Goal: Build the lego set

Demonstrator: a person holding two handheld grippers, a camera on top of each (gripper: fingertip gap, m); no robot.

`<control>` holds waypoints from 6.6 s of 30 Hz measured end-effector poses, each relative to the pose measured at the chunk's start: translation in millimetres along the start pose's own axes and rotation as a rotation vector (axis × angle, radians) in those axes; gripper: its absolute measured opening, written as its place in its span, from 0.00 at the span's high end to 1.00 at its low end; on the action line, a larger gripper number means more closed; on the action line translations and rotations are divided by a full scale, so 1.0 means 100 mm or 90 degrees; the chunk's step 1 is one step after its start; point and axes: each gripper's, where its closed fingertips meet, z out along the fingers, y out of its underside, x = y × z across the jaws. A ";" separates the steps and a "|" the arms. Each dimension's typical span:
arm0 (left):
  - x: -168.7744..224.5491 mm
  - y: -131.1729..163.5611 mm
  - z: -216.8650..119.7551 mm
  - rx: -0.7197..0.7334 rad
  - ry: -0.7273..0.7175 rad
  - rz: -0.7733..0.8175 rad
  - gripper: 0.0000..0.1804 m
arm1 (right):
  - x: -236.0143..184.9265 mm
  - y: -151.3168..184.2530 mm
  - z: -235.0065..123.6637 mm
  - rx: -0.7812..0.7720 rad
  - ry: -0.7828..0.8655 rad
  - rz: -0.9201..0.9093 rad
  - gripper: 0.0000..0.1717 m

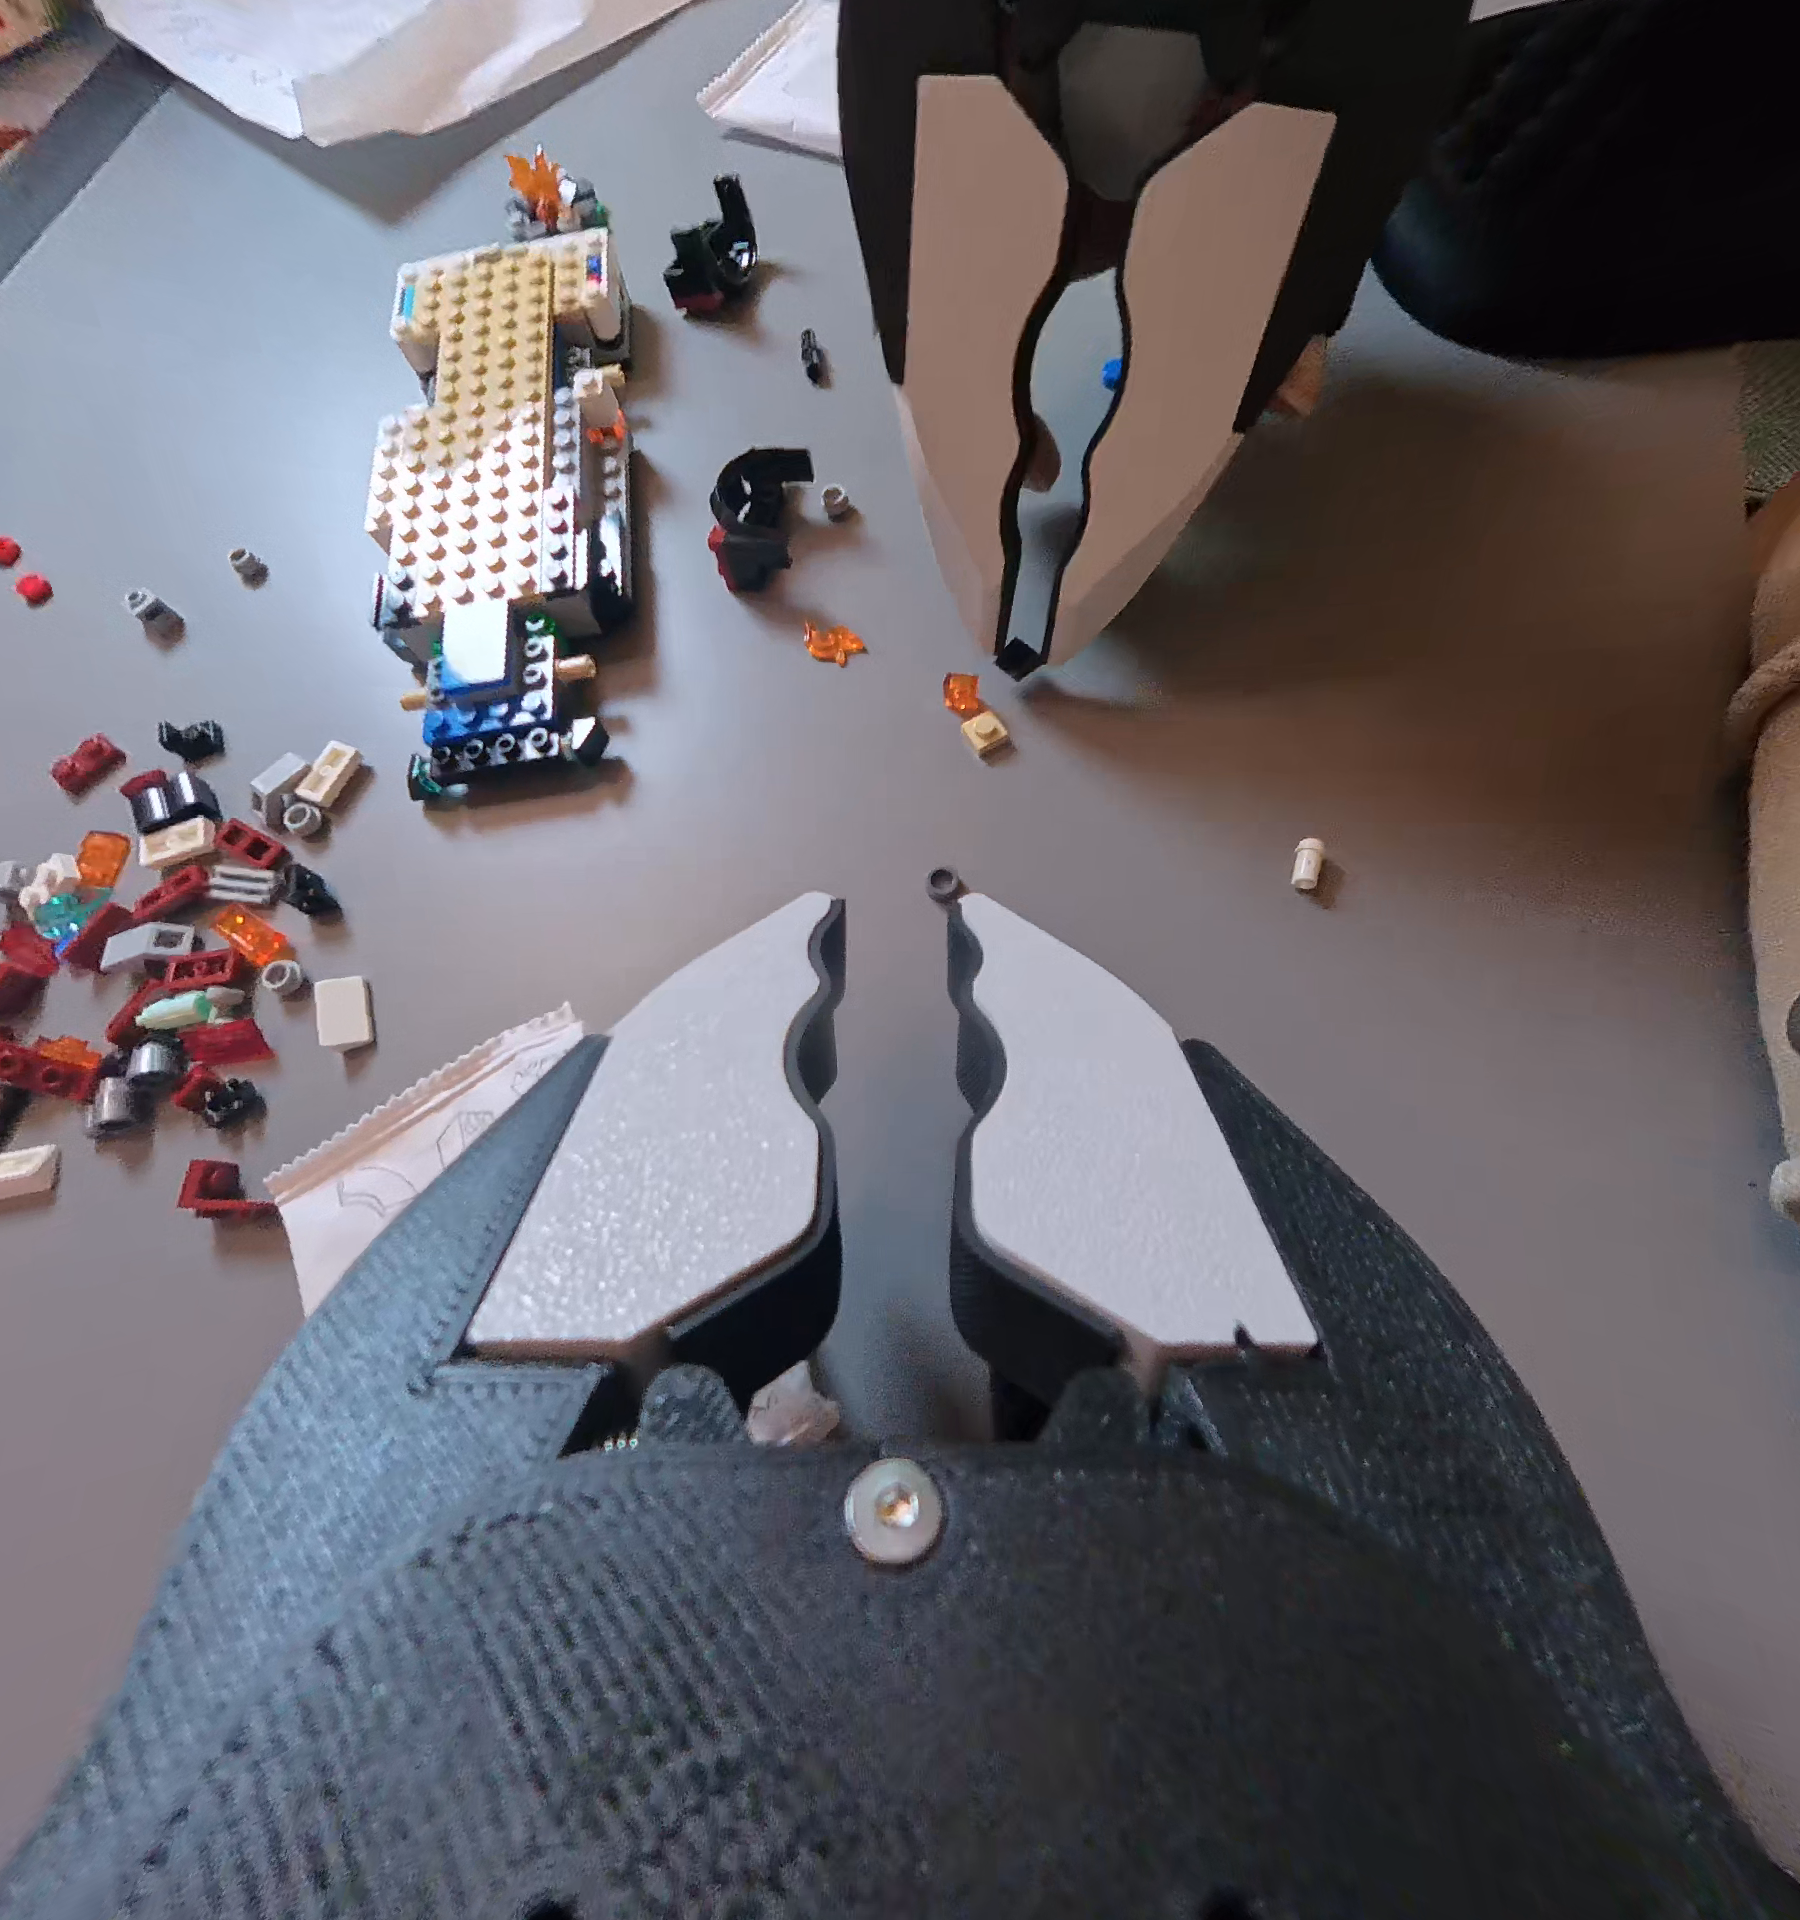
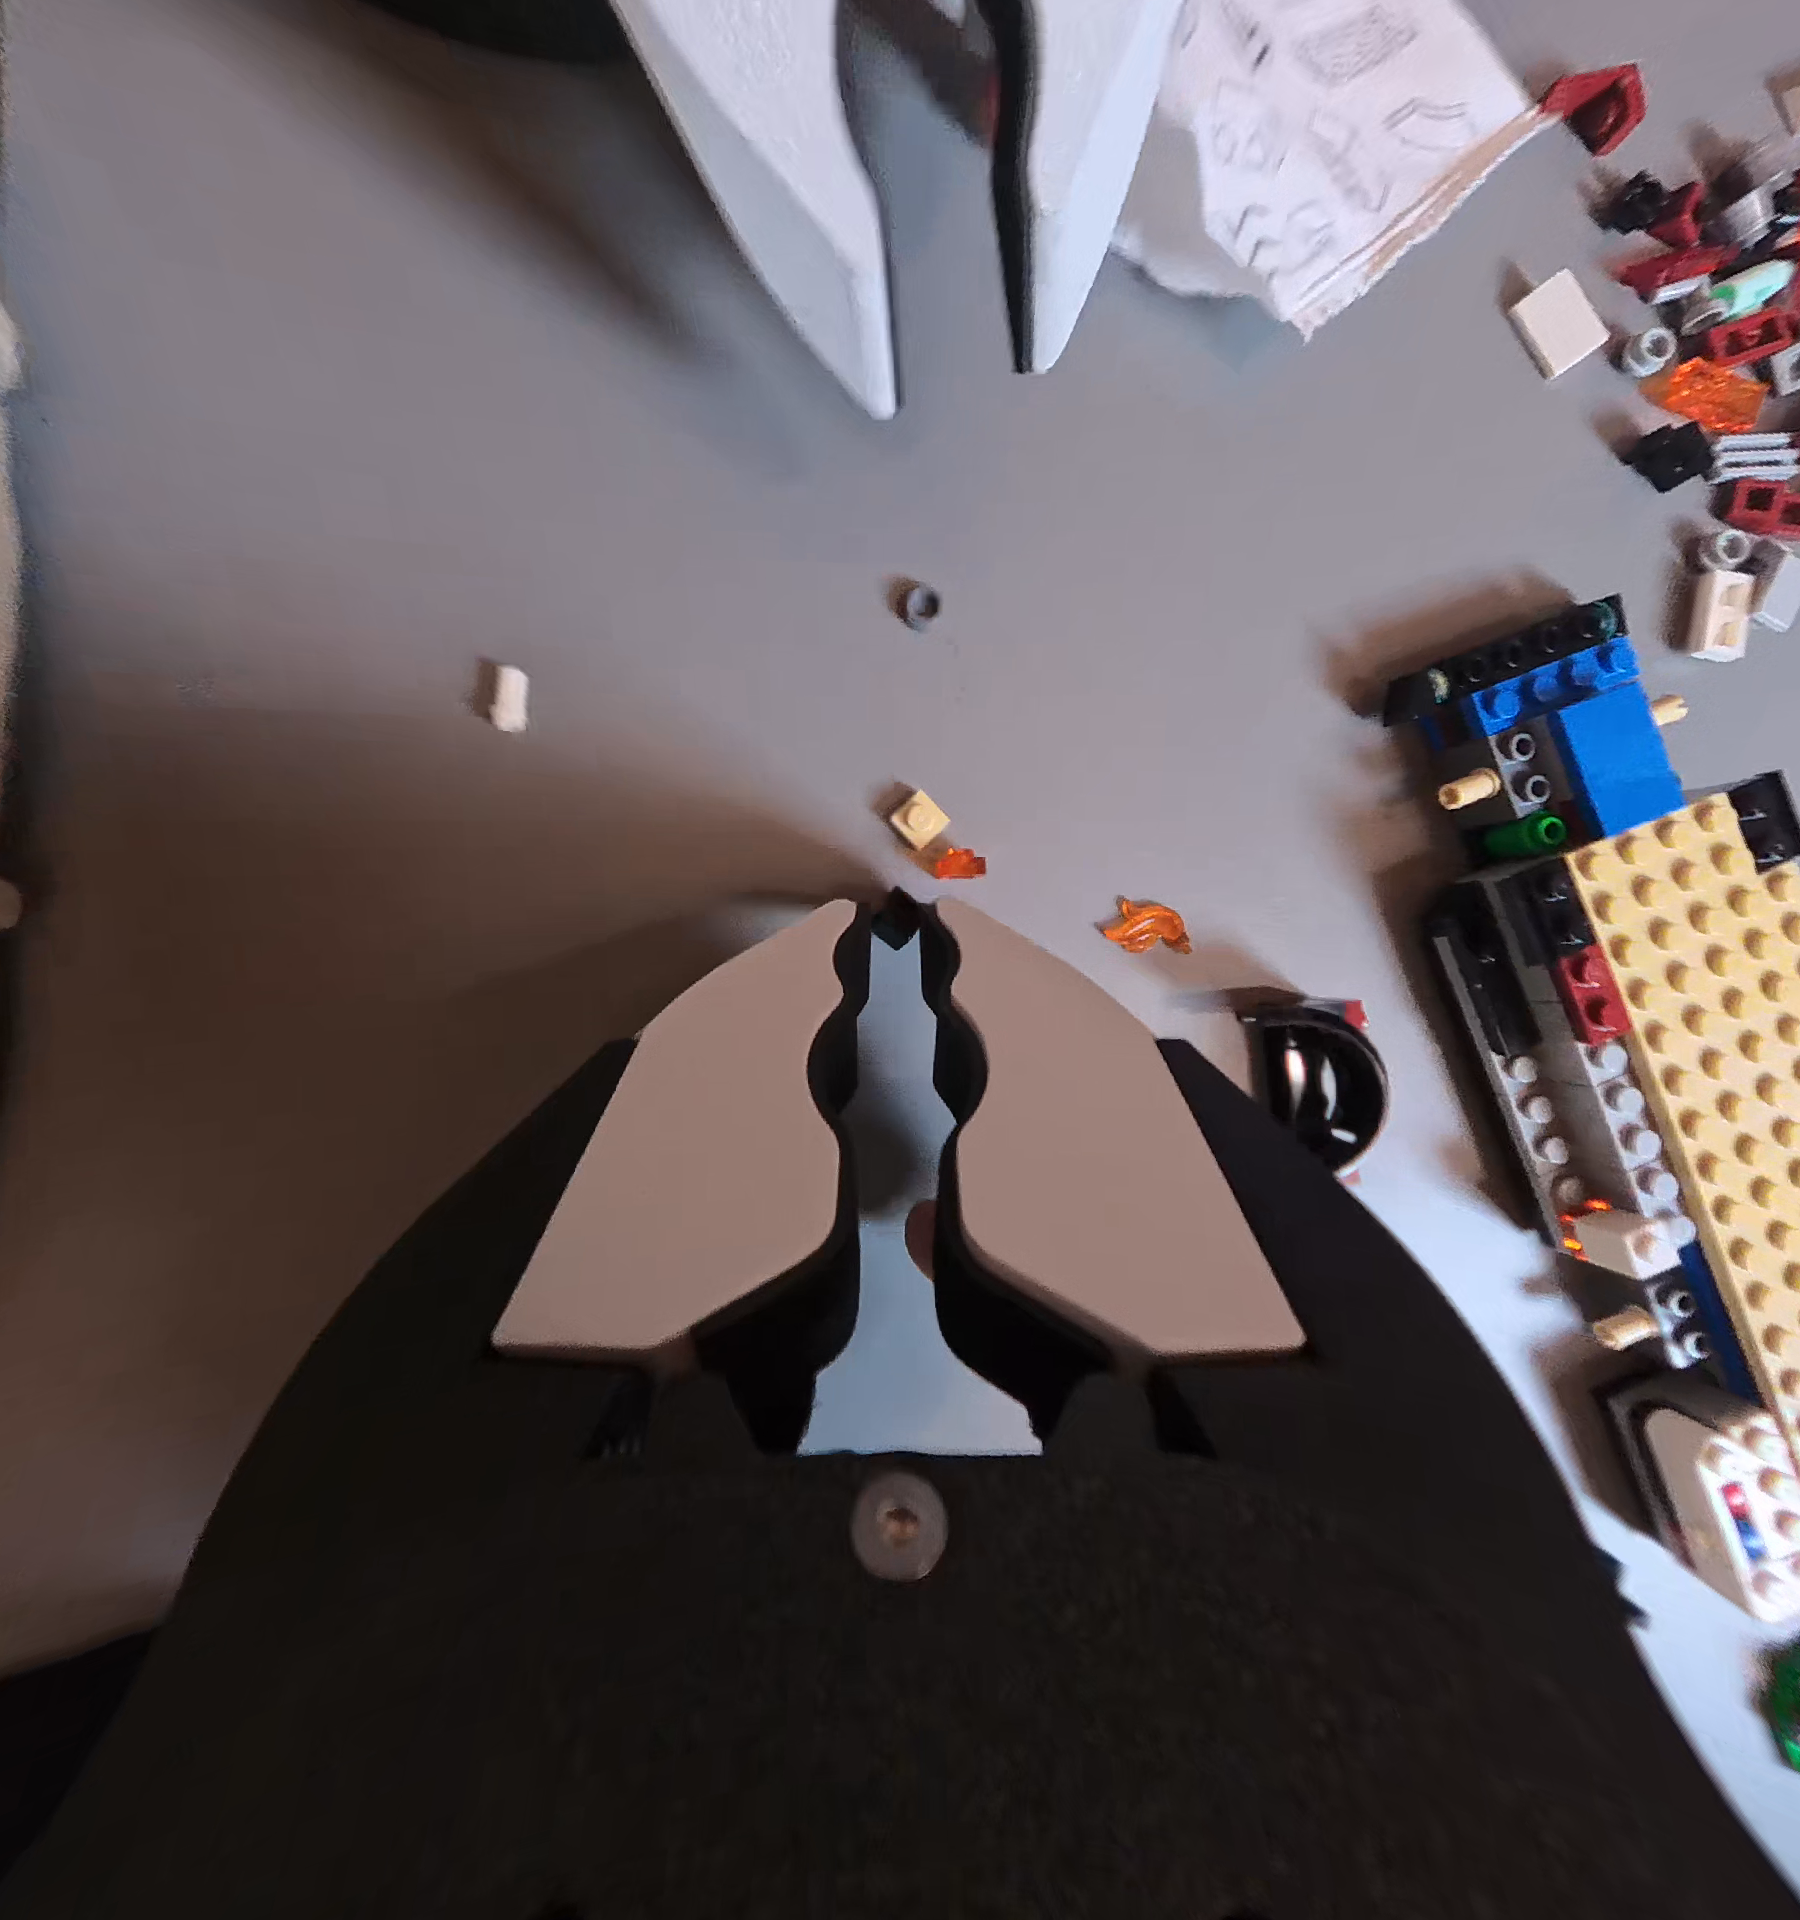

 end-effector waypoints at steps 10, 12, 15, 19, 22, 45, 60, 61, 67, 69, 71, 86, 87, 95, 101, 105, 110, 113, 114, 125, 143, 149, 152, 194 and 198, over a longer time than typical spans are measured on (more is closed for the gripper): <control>0.13 -0.82 -0.17 0.240 -0.080 0.080 0.86 | 0.05 -0.90 -0.70 0.553 -0.230 0.421 0.95; 0.10 -0.91 -0.22 0.269 -0.112 0.085 0.87 | 0.02 -0.96 -0.72 0.581 -0.282 0.458 0.95; 0.09 -0.94 -0.26 0.276 -0.123 0.089 0.90 | -0.01 -1.01 -0.71 0.600 -0.314 0.477 0.95; 0.11 -0.94 -0.31 0.286 -0.132 0.102 0.96 | -0.01 -0.99 -0.71 0.603 -0.324 0.490 0.97; 0.13 -0.91 -0.27 0.267 -0.114 0.101 0.97 | -0.02 -0.92 -0.67 0.577 -0.305 0.481 0.97; -0.19 -0.14 0.27 -0.064 0.039 0.005 0.87 | 0.54 0.49 -0.66 0.122 0.186 0.175 0.92; -0.66 -0.34 0.37 -0.044 0.050 -0.080 0.80 | 0.87 0.23 -0.21 0.012 0.191 0.016 0.97; -0.61 -0.37 0.39 -0.028 0.069 -0.088 0.80 | 0.88 0.17 -0.25 0.038 0.216 -0.004 0.97; -0.23 -0.81 0.33 0.139 0.246 -0.241 0.78 | 0.69 -0.41 -0.75 0.297 0.363 -0.151 0.98; -0.19 -0.99 0.24 0.203 0.295 -0.298 0.79 | 0.64 -0.51 -0.87 0.325 0.413 -0.193 0.98; -0.18 -1.09 0.19 0.228 0.311 -0.327 0.79 | 0.61 -0.59 -0.95 0.343 0.454 -0.223 0.97; -0.24 -0.76 0.27 0.127 0.069 -0.001 0.91 | 0.46 -0.49 -0.75 0.276 0.364 -0.214 0.92; -0.21 -0.74 0.30 0.119 0.075 0.007 0.91 | 0.45 -0.49 -0.72 0.266 0.357 -0.221 0.92; -0.22 -0.67 0.34 0.115 0.088 -0.020 0.98 | 0.44 -0.42 -0.38 0.202 0.327 -0.279 0.99; -0.30 -0.50 0.39 0.074 0.090 -0.035 0.99 | 0.49 -0.29 -0.36 0.203 0.297 -0.231 0.97; -0.22 -0.57 0.36 0.102 0.139 -0.060 0.99 | 0.55 -0.25 -0.40 0.215 0.312 -0.228 0.88; -0.10 -0.87 0.12 0.231 0.315 -0.222 0.99 | 0.51 -0.53 -0.52 0.308 0.346 -0.265 0.71; -0.08 -0.95 0.02 0.271 0.387 -0.285 0.99 | 0.48 -0.72 -0.62 0.334 0.387 -0.329 0.86; -0.08 -0.97 -0.01 0.282 0.401 -0.299 0.99 | 0.49 -0.74 -0.63 0.329 0.395 -0.339 0.87; -0.18 -0.71 0.27 0.166 0.219 -0.184 0.88 | 0.58 -0.40 -0.41 0.092 0.307 -0.304 0.89; -0.21 -0.83 0.08 0.243 0.258 -0.190 0.96 | 0.55 -0.57 -0.55 0.226 0.379 -0.266 0.92; -0.21 -0.81 0.10 0.240 0.261 -0.199 0.96 | 0.56 -0.61 -0.57 0.239 0.393 -0.265 0.95; -0.21 -0.80 0.11 0.235 0.261 -0.204 0.96 | 0.57 -0.59 -0.55 0.230 0.391 -0.268 0.95; -0.47 -0.11 0.68 -0.134 0.038 -0.056 0.77 | 0.63 -0.14 -0.17 0.024 0.376 -0.387 0.95; -0.46 -0.09 0.68 -0.135 0.039 -0.045 0.77 | 0.62 -0.16 -0.09 -0.002 0.358 -0.409 0.96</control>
